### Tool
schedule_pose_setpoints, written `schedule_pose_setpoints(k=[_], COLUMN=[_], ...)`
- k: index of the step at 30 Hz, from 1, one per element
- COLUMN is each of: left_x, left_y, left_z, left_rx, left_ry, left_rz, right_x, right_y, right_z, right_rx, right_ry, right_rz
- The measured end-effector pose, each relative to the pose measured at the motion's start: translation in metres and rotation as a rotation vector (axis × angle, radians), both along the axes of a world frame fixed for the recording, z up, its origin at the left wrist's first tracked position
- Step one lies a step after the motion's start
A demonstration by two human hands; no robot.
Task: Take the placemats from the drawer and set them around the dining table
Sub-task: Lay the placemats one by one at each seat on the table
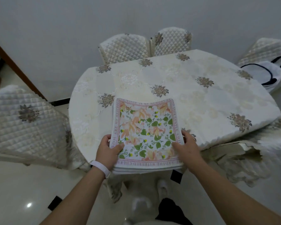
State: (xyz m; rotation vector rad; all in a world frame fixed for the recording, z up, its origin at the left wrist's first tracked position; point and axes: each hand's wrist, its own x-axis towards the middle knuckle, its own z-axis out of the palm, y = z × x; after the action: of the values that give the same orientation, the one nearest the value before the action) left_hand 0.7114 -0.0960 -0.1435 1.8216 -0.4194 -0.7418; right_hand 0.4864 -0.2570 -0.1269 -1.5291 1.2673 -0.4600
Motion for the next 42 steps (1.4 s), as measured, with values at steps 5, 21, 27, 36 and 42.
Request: schedule_pose_setpoints(k=[5, 21, 27, 36, 42], left_x=[0.012, 0.014, 0.022, 0.031, 0.049], left_y=[-0.047, -0.085, -0.078, -0.085, -0.068], left_z=[-0.007, -0.051, -0.07, -0.066, -0.128], left_rx=[0.085, 0.364, 0.372, 0.336, 0.341], left_ry=[-0.047, 0.068, 0.115, 0.05, -0.02], left_rz=[0.097, 0.238, 0.235, 0.221, 0.148], right_x=[0.028, 0.055, 0.057, 0.074, 0.076], right_y=[-0.073, -0.139, -0.14, -0.145, -0.142], right_z=[-0.025, -0.089, -0.093, -0.087, -0.102], right_rx=[0.032, 0.158, 0.146, 0.045, 0.033], right_ry=[0.007, 0.182, 0.273, 0.297, 0.304], right_rz=[0.134, 0.352, 0.33, 0.308, 0.275])
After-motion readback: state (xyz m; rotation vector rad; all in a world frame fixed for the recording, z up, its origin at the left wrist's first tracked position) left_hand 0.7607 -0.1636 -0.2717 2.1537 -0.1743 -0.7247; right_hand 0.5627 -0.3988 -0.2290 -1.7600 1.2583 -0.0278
